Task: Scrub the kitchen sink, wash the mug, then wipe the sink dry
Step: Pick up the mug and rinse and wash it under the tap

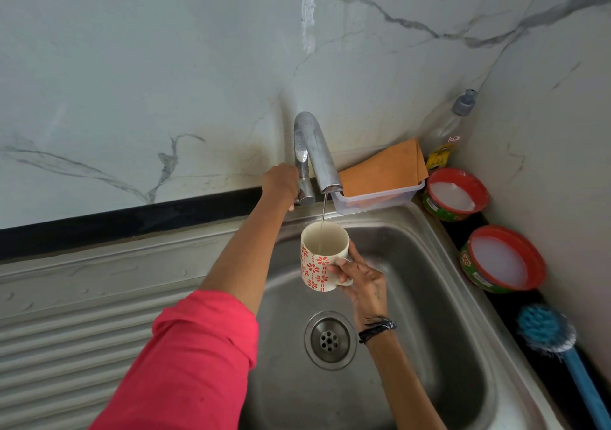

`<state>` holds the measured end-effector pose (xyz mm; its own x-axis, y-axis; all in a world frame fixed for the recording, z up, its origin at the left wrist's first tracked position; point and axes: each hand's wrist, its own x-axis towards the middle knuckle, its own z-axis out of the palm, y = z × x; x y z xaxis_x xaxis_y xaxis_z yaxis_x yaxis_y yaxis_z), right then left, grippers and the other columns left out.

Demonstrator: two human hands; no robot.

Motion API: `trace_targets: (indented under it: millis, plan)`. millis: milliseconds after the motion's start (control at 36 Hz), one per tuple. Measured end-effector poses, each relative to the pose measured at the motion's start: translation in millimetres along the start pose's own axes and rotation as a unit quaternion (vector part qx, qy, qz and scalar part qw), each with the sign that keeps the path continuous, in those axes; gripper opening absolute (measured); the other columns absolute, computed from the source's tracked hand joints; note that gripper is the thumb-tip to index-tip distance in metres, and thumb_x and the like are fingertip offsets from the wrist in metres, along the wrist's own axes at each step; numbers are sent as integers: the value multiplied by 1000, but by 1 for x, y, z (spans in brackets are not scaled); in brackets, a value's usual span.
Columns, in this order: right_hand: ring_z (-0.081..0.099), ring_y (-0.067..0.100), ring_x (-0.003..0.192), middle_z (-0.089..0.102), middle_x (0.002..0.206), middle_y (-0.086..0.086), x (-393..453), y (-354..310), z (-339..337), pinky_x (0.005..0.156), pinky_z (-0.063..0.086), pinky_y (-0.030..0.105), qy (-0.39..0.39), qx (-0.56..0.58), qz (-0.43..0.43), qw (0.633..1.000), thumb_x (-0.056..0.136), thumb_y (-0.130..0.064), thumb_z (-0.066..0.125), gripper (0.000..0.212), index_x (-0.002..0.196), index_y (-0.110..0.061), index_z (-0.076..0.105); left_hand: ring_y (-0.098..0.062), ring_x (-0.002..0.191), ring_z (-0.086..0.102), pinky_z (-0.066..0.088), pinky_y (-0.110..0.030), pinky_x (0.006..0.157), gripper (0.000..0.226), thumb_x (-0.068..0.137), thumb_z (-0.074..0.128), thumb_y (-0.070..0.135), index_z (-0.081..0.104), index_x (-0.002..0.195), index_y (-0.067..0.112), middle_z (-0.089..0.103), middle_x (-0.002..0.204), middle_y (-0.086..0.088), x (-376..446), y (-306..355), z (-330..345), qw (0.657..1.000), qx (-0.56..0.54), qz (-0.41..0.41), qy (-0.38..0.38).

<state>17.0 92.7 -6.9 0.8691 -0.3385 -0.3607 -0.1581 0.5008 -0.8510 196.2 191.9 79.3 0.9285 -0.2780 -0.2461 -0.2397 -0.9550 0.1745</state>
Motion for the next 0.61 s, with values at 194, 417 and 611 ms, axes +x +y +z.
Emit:
trace_targets:
  millis: [194,417,611]
  plan:
    - [69,4,76,74,93,-3,0,-1,-2,78,56,32,-2,-26,20,999,57,-20,78,36,89,-12,66,-21,97,65,49,-27,82,30,78,72,10,63,105,2,68,105,-10,0,0,0,1000,-9,-8,-5]
    - [69,5,71,67,75,-6,-3,-4,2,71,56,25,-11,-4,18,1000,43,-29,78,80,117,-5,63,-21,97,65,48,-28,84,31,76,73,8,63,104,2,68,104,-9,0,0,0,1000,-16,-9,-11]
    - [67,3,69,65,81,-3,-4,-5,4,69,56,22,-7,6,26,1000,60,-13,79,58,116,-4,64,-21,97,65,50,-29,85,30,76,74,8,64,104,2,68,104,-9,0,0,0,1000,-19,-15,-14]
